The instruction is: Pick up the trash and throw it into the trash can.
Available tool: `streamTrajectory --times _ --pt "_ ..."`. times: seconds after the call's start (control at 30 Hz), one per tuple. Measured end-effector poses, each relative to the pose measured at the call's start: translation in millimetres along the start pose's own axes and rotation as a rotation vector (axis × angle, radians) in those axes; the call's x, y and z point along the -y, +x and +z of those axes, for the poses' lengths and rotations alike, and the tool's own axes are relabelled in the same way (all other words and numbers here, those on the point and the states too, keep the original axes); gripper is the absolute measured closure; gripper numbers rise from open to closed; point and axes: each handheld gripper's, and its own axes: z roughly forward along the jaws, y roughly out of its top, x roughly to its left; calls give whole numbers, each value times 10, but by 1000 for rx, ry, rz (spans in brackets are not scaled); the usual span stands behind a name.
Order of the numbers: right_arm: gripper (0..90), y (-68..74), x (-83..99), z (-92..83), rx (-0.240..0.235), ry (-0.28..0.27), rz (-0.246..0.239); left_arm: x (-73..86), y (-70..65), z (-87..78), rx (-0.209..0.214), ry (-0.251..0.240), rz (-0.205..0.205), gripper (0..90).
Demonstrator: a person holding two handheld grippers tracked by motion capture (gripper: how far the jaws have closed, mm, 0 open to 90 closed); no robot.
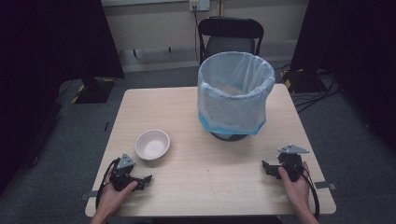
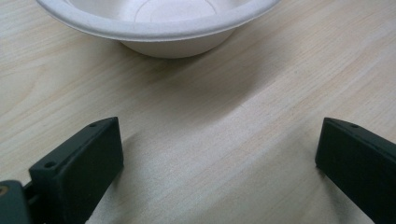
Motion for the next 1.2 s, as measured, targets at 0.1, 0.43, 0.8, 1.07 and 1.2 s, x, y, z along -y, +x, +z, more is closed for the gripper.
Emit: streamTrajectory --times 0.1,0.43,0.8,1.07,1.2 --pt "109 1 2 -1 3 0 0 -1 9 -5 1 2 2 9" --pt "109 -2 9 -9 0 0 -1 -19 152 -143 40 3 -98 172" --pt "108 -7 7 -6 -3 -1 -6 -324 380 -386 71 -122 -158 253" --pt "108 -9 5 -4 -5 -1 -6 -638 671 -357 106 -167 -214 288" --pt "108 -10 5 -4 -5 -1 -6 -787 770 -250 84 -161 -212 272"
